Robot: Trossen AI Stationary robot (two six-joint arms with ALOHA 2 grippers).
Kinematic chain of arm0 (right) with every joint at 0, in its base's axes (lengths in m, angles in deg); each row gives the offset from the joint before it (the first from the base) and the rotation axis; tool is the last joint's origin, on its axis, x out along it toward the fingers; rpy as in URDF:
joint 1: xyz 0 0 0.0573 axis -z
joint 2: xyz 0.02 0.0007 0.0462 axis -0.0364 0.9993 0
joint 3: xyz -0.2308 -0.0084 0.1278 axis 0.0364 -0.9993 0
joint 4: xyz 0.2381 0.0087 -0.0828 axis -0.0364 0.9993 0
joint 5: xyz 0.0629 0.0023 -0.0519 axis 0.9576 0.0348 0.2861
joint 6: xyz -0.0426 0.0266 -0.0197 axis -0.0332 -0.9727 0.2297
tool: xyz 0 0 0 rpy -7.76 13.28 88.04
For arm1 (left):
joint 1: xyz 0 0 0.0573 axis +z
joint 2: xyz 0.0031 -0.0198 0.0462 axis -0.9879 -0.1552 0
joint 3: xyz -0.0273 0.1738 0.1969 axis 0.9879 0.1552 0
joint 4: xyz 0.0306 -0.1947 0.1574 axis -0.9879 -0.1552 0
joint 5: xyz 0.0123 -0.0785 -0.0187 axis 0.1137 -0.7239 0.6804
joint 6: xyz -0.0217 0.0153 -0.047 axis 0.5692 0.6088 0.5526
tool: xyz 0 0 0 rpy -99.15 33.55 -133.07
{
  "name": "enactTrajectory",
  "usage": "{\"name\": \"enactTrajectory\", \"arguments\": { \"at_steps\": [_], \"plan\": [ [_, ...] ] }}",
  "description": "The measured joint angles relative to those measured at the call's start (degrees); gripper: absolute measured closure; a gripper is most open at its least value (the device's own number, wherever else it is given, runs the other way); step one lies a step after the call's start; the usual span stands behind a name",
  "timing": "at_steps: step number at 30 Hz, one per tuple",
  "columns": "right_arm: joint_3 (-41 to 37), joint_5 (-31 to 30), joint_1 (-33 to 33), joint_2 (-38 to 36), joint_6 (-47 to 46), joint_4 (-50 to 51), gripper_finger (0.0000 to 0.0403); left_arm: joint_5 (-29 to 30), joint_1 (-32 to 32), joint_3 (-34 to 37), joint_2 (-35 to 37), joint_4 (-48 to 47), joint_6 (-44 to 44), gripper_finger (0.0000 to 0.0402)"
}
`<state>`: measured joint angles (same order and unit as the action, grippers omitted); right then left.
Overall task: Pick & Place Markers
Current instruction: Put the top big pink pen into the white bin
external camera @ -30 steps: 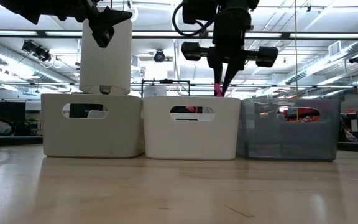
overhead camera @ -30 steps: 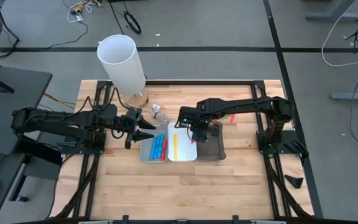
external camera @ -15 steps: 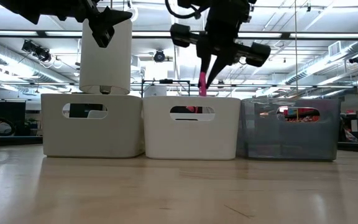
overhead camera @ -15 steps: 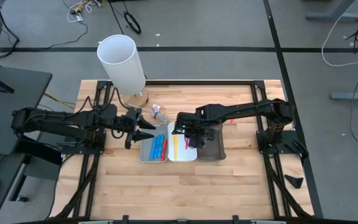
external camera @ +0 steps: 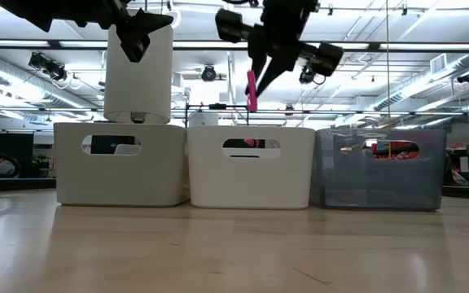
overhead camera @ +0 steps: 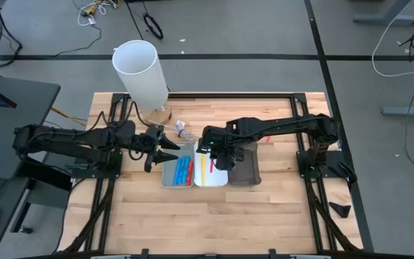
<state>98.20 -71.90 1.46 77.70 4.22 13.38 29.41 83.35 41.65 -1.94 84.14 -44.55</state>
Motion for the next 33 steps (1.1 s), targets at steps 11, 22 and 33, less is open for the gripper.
{"name": "enactTrajectory", "arguments": {
  "at_steps": [11, 22, 33],
  "plan": [
    [4.93, 2.91, 0.17, 3.23, 0.28, 2.02, 0.0391, 0.0, -0.01, 0.0, -0.01, 0.0, 0.01, 0.02],
    [11.13, 3.34, 1.09, 8.59, 3.11, 7.98, 0.0391, 0.0, -0.01, 0.02, 0.0, -0.02, 0.02, 0.02],
    [5.91, 3.34, 1.42, 8.61, 2.65, 5.28, 0.0391, 0.0, 0.0, 0.02, 0.0, -0.02, 0.0, 0.02]
  ]
}}
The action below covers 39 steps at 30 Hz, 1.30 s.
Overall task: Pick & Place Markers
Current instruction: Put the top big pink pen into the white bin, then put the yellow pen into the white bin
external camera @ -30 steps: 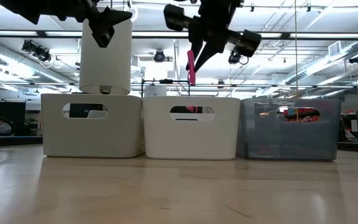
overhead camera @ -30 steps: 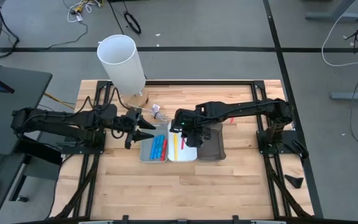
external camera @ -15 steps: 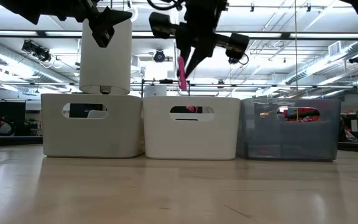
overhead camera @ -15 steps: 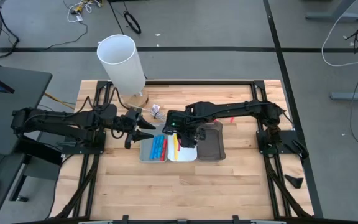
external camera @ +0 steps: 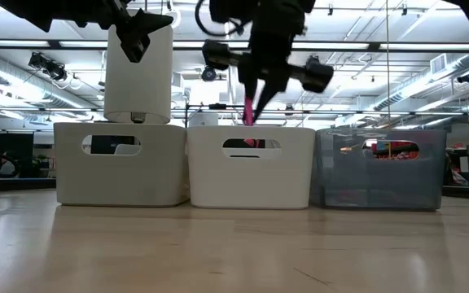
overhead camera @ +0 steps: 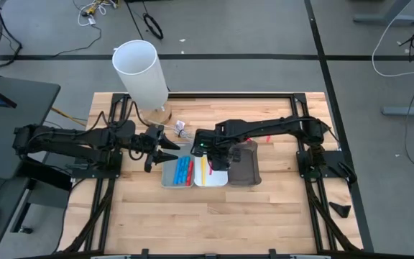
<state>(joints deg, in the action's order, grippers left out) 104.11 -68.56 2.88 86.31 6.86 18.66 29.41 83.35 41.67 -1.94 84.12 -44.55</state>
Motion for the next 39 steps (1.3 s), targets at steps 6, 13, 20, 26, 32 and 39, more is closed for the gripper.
{"name": "enactTrajectory", "arguments": {
  "at_steps": [6, 13, 20, 26, 32, 39],
  "plan": [
    [-5.52, -0.04, -0.22, 0.03, 2.08, -5.68, 0.0388, 0.0, -0.01, 0.0, 0.0, 0.0, 0.02, 0.02],
    [-9.8, 0.0, -0.28, 0.36, 3.18, -14.85, 0.0388, 0.0, -0.01, 0.0, 0.0, 0.02, 0.02, 0.02],
    [-9.89, -0.54, -0.33, 2.73, 4.7, -15.16, 0.0385, 0.0, -0.01, 0.0, -0.02, 0.03, 0.01, 0.02],
    [-9.83, -0.66, 0.12, 2.62, 2.41, -16.11, 0.0358, 0.0, 0.01, -0.02, -0.04, 0.03, 0.02, 0.02],
    [-9.83, -1.2, 0.62, 2.6, 1.66, -15.87, 0.0323, 0.0, 0.01, -0.02, -0.03, 0.04, 0.02, 0.02],
    [-9.83, -1.22, 0.76, 2.6, 1.46, -15.88, 0.0292, 0.0, -0.01, -0.02, -0.02, 0.02, 0.0, 0.02]
  ]
}}
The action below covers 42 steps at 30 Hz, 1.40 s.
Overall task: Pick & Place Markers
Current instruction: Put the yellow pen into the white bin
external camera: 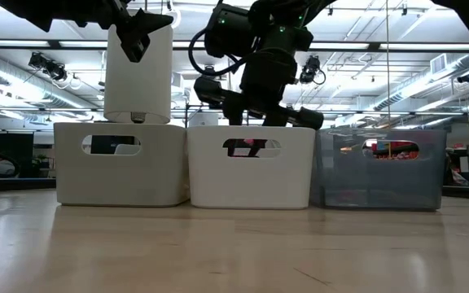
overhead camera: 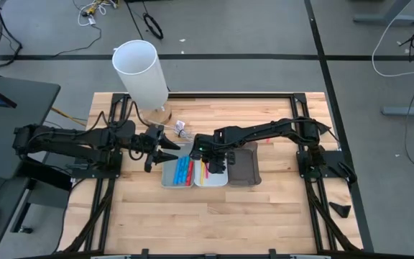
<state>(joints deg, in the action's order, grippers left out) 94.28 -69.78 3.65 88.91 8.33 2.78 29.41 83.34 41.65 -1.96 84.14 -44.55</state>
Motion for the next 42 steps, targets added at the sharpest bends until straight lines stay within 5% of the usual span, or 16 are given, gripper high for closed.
{"name": "enactTrajectory", "arguments": {
  "at_steps": [6, 26, 42],
  "plan": [
    [0.0, -0.15, 0.02, -0.9, -7.33, -0.65, 0.028, 0.0, 0.0, 0.0, -0.02, 0.0, 0.02, 0.02],
    [0.04, -4.33, 7.1, -15.03, -68.42, 6.81, 0.0284, 0.0, 0.01, -0.02, 0.0, 0.0, 0.01, 0.02],
    [0.04, -4.34, 25.12, -20.59, -69.87, 32.55, 0.0283, 0.0, 0.01, -0.02, 0.0, 0.0, 0.01, 0.02]
  ]
}}
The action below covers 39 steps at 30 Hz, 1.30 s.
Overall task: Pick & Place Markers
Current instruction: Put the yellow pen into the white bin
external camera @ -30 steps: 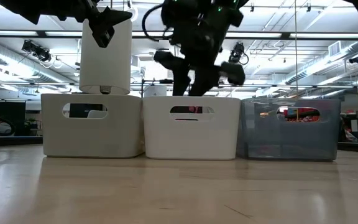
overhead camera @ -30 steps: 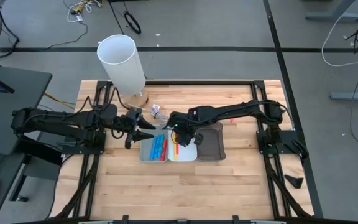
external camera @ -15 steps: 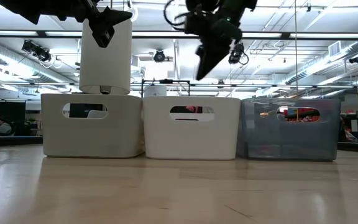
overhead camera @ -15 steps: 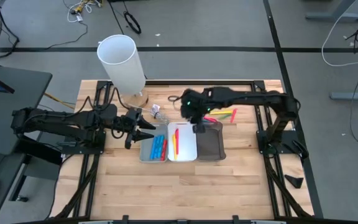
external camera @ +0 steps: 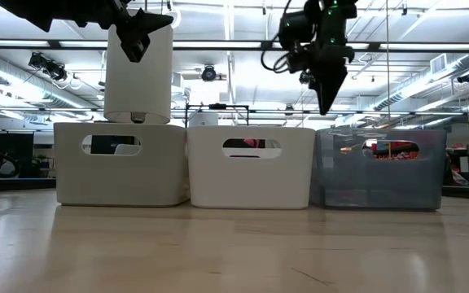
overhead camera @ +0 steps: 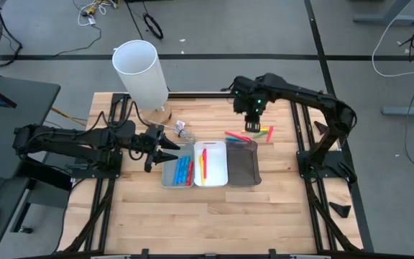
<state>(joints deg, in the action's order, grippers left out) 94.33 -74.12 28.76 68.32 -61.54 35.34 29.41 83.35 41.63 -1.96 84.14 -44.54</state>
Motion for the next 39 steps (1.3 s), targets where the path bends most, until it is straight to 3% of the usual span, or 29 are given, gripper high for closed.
{"name": "enactTrajectory", "arguments": {
  "at_steps": [13, 27, 39],
  "plan": [
    [-0.86, -0.08, 6.85, 0.02, 5.84, -4.47, 0.0283, 0.0, 0.0, 0.0, 0.0, 0.0, -0.01, 0.02],
    [-17.48, -0.01, 6.77, 0.11, 12.33, -15.97, 0.0283, 0.0, -0.01, 0.0, 0.02, 0.0, 0.01, 0.02],
    [-25.92, 0.07, 7.87, 0.11, 14.36, -24.44, 0.0283, 0.0, 0.0, 0.0, 0.02, 0.0, -0.01, 0.02]
  ]
}}
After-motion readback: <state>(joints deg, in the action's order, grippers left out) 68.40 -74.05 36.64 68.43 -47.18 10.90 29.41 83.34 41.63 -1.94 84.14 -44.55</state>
